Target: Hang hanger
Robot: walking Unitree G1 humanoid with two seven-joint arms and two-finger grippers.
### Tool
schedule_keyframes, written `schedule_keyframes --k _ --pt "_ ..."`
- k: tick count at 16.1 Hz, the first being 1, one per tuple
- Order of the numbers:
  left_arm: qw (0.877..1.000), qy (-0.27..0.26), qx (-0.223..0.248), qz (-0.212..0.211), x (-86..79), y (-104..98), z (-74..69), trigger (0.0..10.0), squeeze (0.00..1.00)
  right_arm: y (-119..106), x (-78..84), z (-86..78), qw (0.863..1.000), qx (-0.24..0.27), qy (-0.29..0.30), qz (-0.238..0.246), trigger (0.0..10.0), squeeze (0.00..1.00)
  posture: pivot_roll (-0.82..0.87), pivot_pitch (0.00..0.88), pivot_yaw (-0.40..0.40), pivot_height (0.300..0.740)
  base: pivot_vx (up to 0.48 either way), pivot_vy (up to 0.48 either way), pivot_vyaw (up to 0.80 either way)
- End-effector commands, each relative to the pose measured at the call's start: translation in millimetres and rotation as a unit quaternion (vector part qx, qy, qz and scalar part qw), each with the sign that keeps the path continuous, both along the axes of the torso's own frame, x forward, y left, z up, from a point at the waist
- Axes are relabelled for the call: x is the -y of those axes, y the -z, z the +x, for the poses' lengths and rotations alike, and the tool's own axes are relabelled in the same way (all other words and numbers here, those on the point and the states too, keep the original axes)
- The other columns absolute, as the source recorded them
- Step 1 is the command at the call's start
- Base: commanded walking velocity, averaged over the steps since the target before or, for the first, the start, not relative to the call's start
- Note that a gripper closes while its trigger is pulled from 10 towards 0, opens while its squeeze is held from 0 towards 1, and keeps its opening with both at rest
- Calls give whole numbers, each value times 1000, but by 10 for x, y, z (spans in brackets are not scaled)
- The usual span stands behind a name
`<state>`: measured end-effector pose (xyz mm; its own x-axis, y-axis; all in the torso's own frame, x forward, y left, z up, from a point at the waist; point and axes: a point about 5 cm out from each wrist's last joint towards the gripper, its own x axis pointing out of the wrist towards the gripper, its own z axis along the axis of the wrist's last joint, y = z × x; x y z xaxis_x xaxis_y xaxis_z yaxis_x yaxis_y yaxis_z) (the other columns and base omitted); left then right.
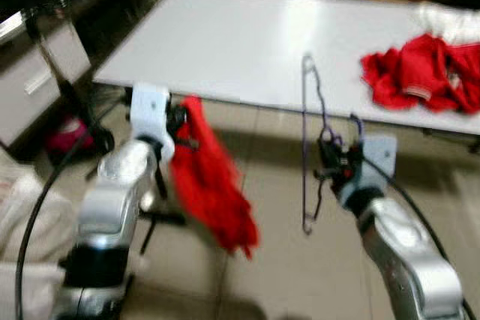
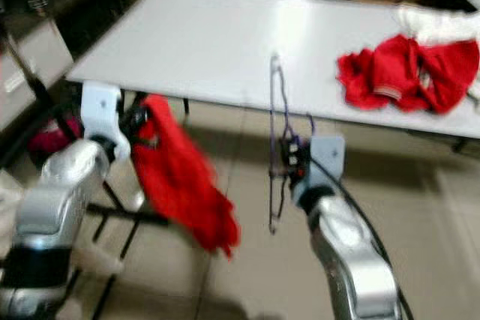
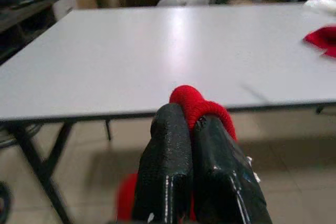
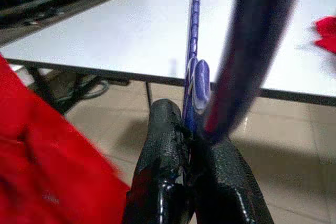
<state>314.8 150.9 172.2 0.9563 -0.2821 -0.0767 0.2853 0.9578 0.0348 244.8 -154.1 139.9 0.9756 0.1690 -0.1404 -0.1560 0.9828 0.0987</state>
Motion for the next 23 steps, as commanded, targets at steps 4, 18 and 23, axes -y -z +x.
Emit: schedule_keyframes --k 4,18,23 --pt "999 24 24 4 103 -121 69 10000 0 -42 47 3 1000 7 0 -1 10000 0 -37 18 -1 740 350 0 0" --pt "999 14 38 2 72 -194 143 10000 0 -84 -33 37 999 10 -38 13 10000 0 -25 14 -13 740 351 0 0" --pt "999 25 45 1 121 -239 179 10000 0 -127 -18 31 997 13 -78 -13 10000 0 -33 6 -8 740 351 0 -160"
